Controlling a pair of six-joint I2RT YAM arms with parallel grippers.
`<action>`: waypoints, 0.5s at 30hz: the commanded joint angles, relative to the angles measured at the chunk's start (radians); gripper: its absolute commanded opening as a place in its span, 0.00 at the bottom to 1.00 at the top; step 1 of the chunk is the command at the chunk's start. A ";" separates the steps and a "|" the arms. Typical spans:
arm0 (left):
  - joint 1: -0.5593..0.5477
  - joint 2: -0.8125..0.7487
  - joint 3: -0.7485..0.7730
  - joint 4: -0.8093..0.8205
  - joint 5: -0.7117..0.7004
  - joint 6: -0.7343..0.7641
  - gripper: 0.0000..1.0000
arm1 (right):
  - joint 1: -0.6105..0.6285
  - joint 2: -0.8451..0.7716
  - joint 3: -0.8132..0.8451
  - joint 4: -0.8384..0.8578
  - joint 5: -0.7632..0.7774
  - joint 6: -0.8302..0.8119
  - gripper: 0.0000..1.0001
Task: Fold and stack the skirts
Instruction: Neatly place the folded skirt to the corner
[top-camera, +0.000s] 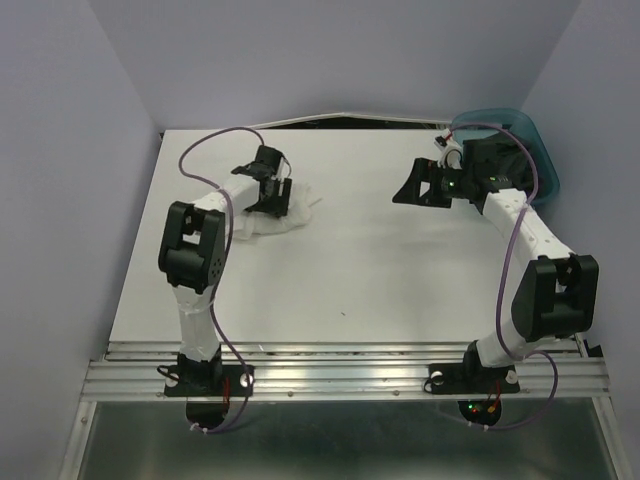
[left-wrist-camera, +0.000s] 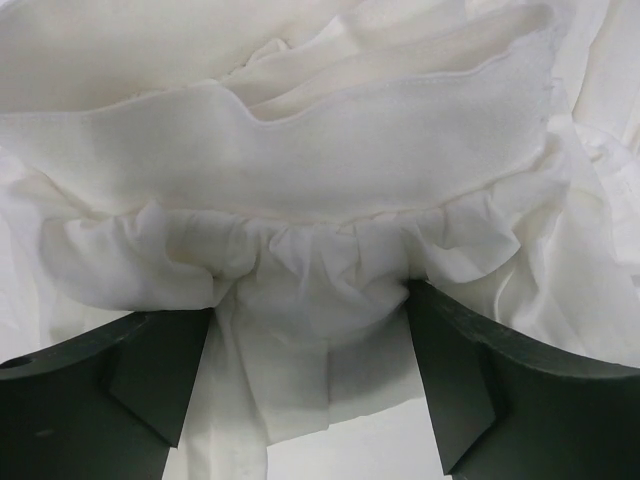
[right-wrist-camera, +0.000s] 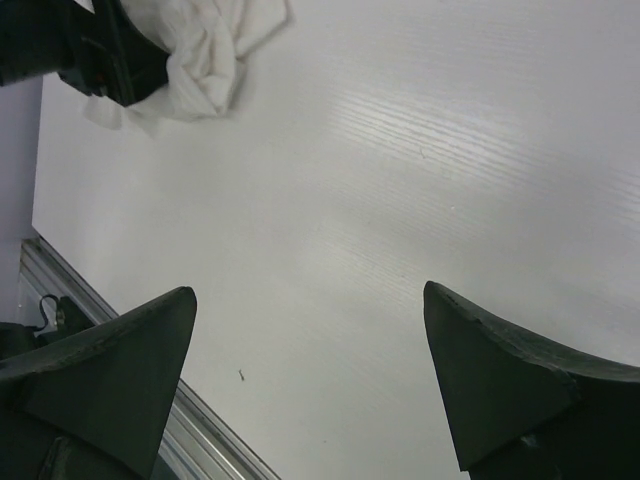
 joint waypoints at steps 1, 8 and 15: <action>0.163 -0.003 -0.002 -0.106 -0.047 0.100 0.91 | -0.016 -0.030 0.046 -0.019 0.029 -0.034 1.00; 0.473 -0.072 -0.066 -0.051 0.100 0.380 0.97 | -0.016 -0.036 0.046 -0.036 0.021 -0.042 1.00; 0.584 -0.058 -0.046 -0.091 0.199 0.672 0.96 | -0.016 -0.025 0.046 -0.036 0.009 -0.036 1.00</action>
